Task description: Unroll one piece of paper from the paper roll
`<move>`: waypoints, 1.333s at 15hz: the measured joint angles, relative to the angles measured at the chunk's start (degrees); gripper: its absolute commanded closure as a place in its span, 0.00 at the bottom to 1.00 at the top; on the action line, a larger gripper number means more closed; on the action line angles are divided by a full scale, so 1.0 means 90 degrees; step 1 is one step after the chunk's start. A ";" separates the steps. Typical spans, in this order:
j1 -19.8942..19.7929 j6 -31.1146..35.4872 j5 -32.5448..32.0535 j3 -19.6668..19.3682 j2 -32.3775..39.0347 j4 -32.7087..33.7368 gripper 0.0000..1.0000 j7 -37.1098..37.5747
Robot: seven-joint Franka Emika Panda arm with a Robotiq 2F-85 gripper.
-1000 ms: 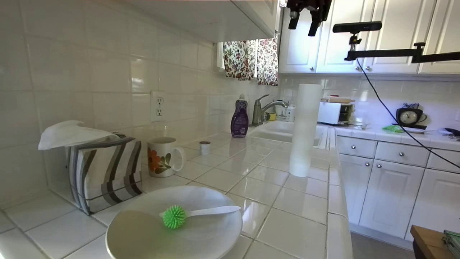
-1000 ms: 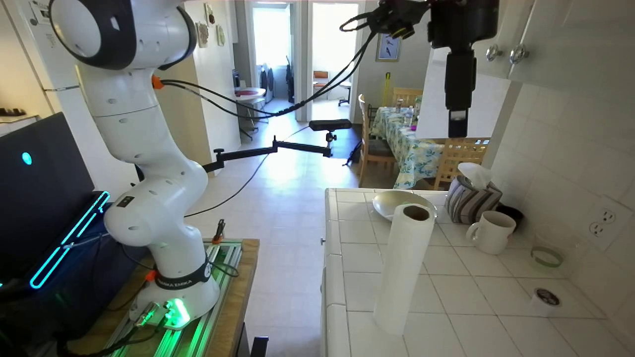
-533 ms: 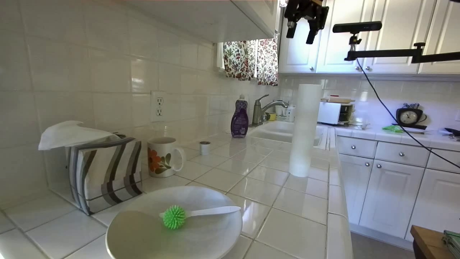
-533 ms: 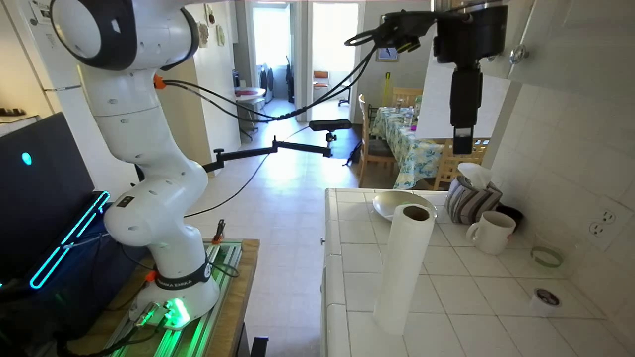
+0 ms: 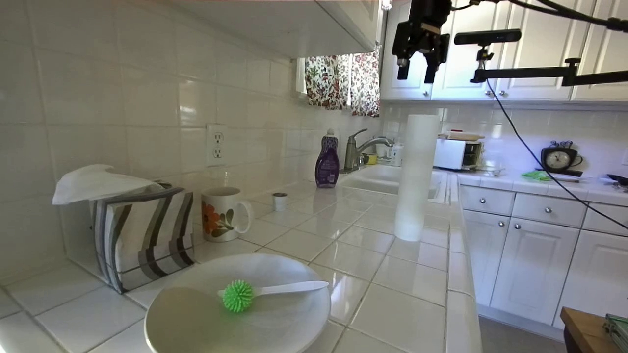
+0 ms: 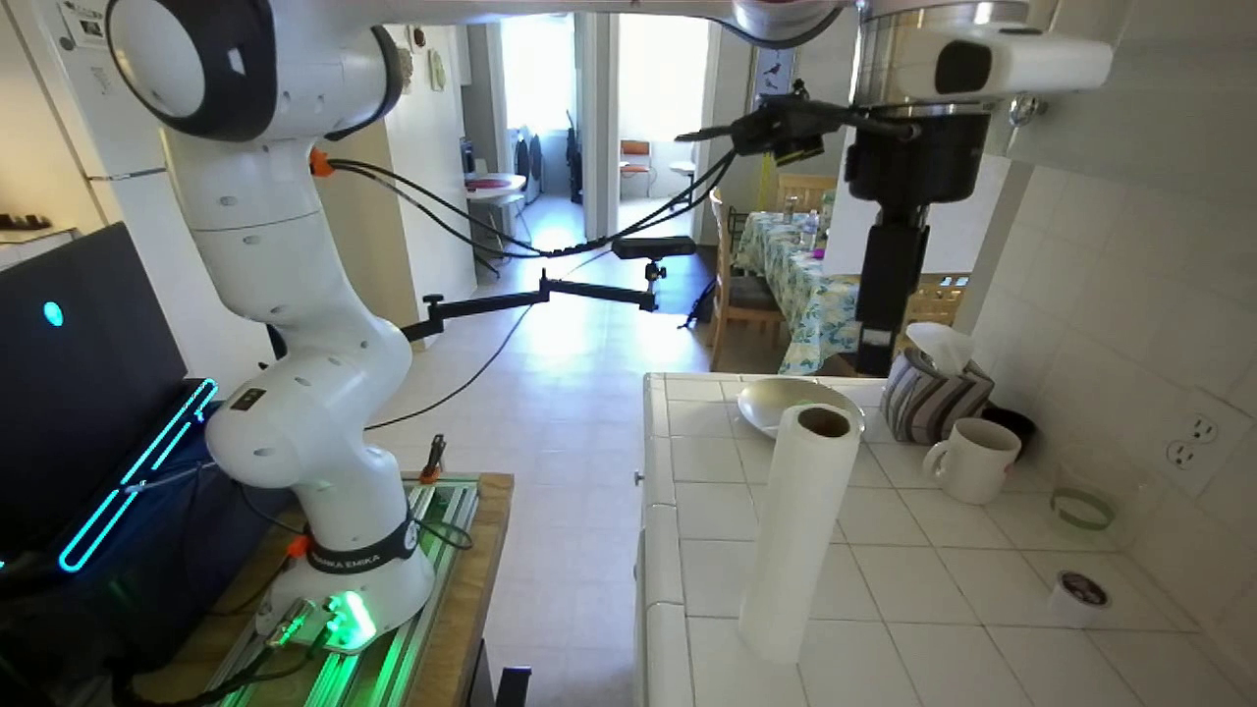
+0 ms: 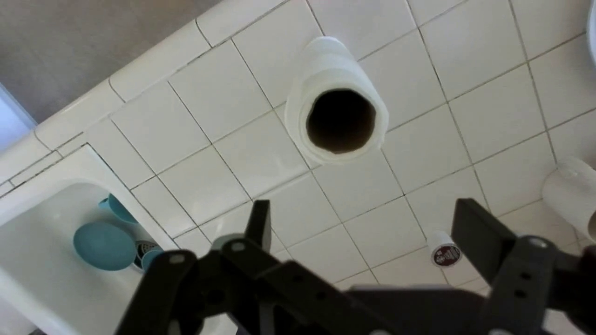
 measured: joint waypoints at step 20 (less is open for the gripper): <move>-0.0005 0.1079 0.0061 -0.0186 0.0019 -0.1298 0.00 -0.0089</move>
